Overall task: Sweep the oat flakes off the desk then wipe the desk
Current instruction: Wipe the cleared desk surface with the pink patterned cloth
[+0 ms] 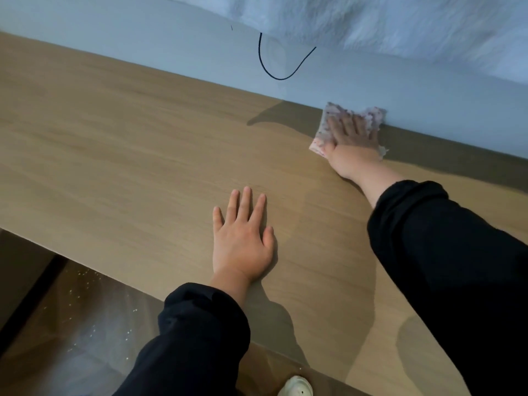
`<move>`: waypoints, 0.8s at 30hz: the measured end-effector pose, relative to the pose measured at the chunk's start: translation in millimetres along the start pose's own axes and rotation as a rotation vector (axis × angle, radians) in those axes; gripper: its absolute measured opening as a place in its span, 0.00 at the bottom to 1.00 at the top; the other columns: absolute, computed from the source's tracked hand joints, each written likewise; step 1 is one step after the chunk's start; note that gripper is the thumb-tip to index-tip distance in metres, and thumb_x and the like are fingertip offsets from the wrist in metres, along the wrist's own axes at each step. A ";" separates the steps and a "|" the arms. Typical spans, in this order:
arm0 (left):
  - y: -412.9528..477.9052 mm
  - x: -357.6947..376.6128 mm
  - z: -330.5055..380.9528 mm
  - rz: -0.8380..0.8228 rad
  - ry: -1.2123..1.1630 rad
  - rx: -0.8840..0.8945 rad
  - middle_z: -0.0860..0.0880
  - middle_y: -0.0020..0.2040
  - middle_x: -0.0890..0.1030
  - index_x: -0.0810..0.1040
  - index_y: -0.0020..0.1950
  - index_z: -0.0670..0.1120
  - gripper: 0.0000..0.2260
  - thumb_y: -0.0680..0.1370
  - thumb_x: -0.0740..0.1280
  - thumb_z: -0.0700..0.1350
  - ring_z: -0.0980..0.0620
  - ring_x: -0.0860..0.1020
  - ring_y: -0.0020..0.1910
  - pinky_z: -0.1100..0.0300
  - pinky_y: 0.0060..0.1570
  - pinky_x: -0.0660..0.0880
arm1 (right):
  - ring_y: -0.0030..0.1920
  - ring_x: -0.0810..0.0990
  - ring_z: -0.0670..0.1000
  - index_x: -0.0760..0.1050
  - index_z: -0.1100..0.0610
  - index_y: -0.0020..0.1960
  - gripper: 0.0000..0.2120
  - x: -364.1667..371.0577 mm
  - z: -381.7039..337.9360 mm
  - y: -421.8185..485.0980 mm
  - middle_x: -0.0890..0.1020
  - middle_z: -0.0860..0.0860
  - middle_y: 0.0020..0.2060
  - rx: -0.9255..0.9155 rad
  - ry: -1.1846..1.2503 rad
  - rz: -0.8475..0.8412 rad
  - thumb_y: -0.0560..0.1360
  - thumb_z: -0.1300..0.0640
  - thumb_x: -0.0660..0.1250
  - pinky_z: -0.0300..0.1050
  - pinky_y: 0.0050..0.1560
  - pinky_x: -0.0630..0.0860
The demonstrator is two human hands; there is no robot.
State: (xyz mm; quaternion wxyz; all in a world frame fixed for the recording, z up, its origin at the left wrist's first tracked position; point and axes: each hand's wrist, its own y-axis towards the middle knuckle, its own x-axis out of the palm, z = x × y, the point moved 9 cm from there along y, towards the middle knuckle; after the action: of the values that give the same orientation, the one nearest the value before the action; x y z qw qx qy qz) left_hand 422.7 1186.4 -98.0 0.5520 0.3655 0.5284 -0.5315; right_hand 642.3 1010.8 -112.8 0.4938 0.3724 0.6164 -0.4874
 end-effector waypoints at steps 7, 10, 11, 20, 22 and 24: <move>-0.5 0.9 -0.1 0.019 0.010 0.007 0.50 0.80 0.45 0.48 0.79 0.54 0.28 0.80 0.50 0.55 0.49 0.40 0.78 0.43 0.75 0.41 | 0.78 0.44 0.59 0.40 0.49 0.80 0.28 7.7 34.8 -83.5 0.44 0.55 0.79 0.244 0.073 -0.040 0.82 0.46 0.42 0.65 0.75 0.46; 0.8 2.0 -0.5 0.023 0.012 0.002 0.50 0.80 0.46 0.49 0.79 0.54 0.28 0.80 0.50 0.55 0.49 0.40 0.78 0.43 0.75 0.42 | 0.73 0.59 0.59 0.55 0.50 0.77 0.27 5.6 -9.9 -144.5 0.60 0.56 0.75 0.070 0.022 -0.026 0.79 0.45 0.51 0.61 0.70 0.58; 1.1 2.2 -0.3 0.022 0.009 0.002 0.50 0.80 0.46 0.49 0.79 0.54 0.28 0.80 0.50 0.55 0.49 0.41 0.78 0.43 0.75 0.42 | 0.69 0.62 0.58 0.59 0.50 0.75 0.26 3.9 -16.8 -163.0 0.64 0.54 0.72 0.039 0.003 -0.043 0.79 0.45 0.53 0.59 0.67 0.60; 1.7 3.4 -2.5 0.047 0.013 0.010 0.49 0.80 0.48 0.52 0.79 0.54 0.27 0.80 0.51 0.55 0.49 0.43 0.78 0.42 0.75 0.44 | 0.78 0.39 0.55 0.43 0.52 0.80 0.31 26.8 -22.5 -166.1 0.40 0.52 0.79 -0.032 0.025 -0.076 0.81 0.40 0.43 0.66 0.73 0.41; 3.0 3.9 -2.0 0.049 0.023 0.016 0.49 0.80 0.48 0.51 0.79 0.54 0.27 0.80 0.50 0.56 0.49 0.43 0.78 0.42 0.75 0.44 | 0.78 0.40 0.54 0.42 0.52 0.80 0.32 28.9 5.6 -144.6 0.41 0.53 0.79 0.075 0.054 -0.018 0.81 0.39 0.42 0.65 0.74 0.42; 3.7 3.8 -2.8 0.053 0.022 0.018 0.49 0.80 0.48 0.51 0.79 0.54 0.27 0.80 0.50 0.56 0.49 0.43 0.78 0.42 0.75 0.44 | 0.78 0.41 0.55 0.43 0.55 0.80 0.32 26.3 33.2 -131.3 0.43 0.55 0.79 0.232 0.075 0.018 0.81 0.40 0.42 0.64 0.75 0.43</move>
State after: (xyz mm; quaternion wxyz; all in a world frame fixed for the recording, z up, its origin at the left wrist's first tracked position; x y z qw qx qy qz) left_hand 425.3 1189.0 -102.7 0.5569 0.3902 0.5198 -0.5172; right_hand 520.9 945.5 -108.9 0.4282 0.4506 0.5705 -0.5368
